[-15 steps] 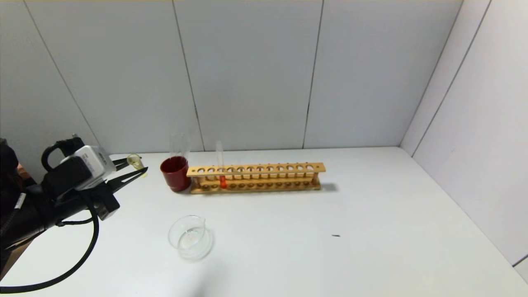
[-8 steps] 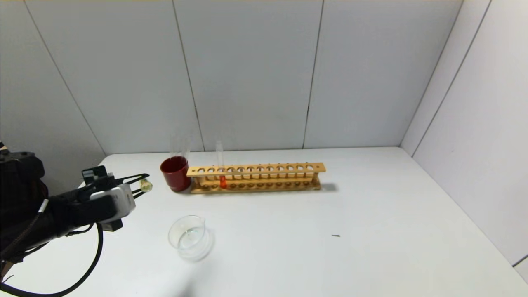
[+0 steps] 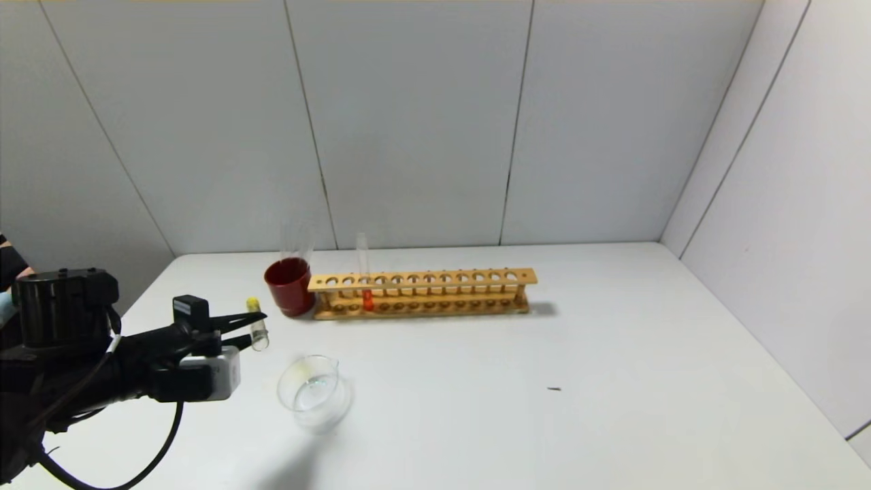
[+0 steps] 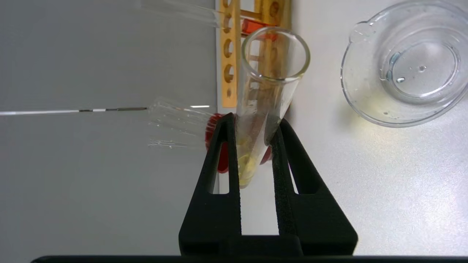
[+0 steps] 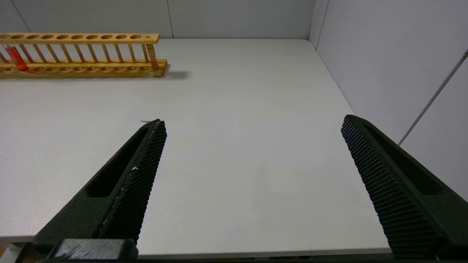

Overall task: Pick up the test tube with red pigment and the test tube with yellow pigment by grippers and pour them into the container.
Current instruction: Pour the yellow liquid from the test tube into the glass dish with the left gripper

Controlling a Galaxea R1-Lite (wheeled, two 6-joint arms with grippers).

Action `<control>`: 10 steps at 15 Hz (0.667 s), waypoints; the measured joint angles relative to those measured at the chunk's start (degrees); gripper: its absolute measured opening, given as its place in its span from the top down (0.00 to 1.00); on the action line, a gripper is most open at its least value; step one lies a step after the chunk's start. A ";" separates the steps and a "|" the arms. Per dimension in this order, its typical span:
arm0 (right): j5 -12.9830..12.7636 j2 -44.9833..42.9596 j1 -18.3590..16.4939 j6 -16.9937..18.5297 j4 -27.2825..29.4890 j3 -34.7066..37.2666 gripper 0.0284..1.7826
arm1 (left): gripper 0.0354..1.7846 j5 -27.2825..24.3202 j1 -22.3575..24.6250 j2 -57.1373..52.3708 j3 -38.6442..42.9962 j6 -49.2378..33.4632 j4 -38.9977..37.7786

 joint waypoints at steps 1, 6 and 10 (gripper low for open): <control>0.02 0.00 0.00 0.00 -0.02 0.00 0.02 | 0.84 -0.30 0.28 0.71 -0.22 1.49 0.00; 0.00 0.00 -0.02 0.00 0.00 0.00 0.02 | 0.84 -0.48 1.35 4.57 -2.54 8.07 -0.06; 0.02 0.00 0.00 0.00 0.00 0.00 0.02 | 0.84 -0.80 2.46 7.61 -5.40 13.25 -0.09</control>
